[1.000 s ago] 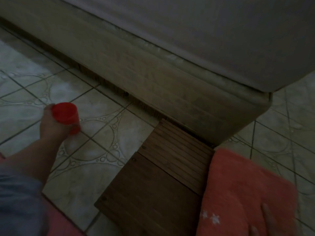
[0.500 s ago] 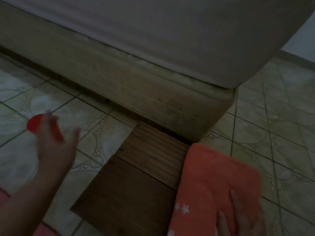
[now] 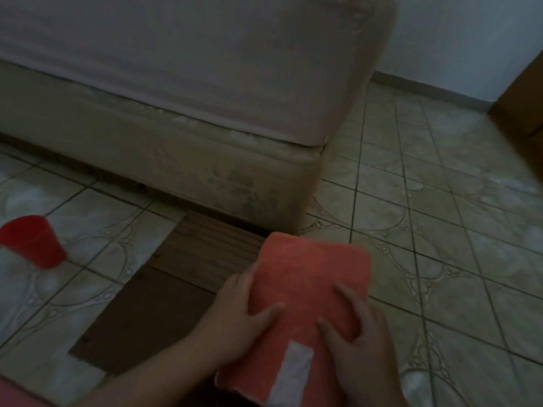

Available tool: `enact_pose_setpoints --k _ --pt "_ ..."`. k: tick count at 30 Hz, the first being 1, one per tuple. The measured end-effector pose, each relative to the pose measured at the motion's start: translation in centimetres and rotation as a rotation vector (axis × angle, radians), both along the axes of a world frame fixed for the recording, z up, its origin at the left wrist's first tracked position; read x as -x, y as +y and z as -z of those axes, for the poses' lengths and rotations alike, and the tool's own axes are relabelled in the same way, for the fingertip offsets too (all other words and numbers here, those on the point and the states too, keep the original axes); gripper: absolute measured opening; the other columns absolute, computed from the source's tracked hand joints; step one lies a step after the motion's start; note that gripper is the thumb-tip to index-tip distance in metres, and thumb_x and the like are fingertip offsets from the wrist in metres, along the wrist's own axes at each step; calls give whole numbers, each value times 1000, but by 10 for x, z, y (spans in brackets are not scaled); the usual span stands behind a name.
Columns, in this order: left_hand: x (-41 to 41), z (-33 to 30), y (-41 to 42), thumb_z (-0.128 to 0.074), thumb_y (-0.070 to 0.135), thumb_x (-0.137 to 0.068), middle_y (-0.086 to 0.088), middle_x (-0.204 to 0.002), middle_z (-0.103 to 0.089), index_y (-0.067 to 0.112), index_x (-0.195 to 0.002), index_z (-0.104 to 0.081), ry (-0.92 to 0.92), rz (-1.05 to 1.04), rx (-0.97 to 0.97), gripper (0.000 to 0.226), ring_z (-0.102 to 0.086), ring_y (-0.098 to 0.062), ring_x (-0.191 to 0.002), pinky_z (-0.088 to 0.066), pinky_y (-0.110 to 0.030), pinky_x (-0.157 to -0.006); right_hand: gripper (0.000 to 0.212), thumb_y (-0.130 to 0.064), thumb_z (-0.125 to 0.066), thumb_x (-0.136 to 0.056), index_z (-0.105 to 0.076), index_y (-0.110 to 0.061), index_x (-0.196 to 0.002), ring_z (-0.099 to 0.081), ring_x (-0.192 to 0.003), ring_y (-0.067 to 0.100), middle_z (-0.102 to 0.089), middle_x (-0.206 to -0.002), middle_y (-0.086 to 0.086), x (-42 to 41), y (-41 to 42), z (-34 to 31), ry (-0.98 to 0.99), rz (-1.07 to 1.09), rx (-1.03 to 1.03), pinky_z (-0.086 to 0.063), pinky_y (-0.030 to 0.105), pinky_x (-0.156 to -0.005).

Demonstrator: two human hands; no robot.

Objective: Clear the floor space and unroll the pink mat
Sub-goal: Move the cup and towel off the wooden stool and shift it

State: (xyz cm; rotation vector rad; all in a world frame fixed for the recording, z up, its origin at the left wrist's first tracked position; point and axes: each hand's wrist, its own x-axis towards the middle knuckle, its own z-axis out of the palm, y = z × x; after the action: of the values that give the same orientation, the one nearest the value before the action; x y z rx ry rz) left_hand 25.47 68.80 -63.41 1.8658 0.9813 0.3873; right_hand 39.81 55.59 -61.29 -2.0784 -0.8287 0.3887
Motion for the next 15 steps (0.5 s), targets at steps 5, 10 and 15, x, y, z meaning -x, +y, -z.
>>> enact_pose_setpoints --k 5,10,15 --pt "-6 -4 -7 -74 47 -73 9 -142 -37 39 -144 -26 -82 -29 145 86 -40 -5 -129 -33 -33 -113 76 -5 -74 -74 -50 -65 -114 -48 -110 -11 -50 -116 -16 -14 -9 -10 37 -8 -134 -36 8 -95" --pt "-16 -1 -19 -74 53 -69 3 -149 -29 36 -149 -14 33 6 151 102 -31 -6 -132 -25 -18 -106 82 -18 -67 -84 -19 -41 -146 -40 -131 23 -39 -143 8 -17 -21 14 278 85 -61 -27 30 -107" --pt "-22 -7 -18 -83 51 -59 8 -139 -43 44 -147 -9 1 21 346 115 -46 -6 -120 -37 -20 -102 78 -17 -70 -82 -28 -29 -146 -47 -129 26 -44 -147 5 -8 -17 28 336 237 -93 -30 27 -101"
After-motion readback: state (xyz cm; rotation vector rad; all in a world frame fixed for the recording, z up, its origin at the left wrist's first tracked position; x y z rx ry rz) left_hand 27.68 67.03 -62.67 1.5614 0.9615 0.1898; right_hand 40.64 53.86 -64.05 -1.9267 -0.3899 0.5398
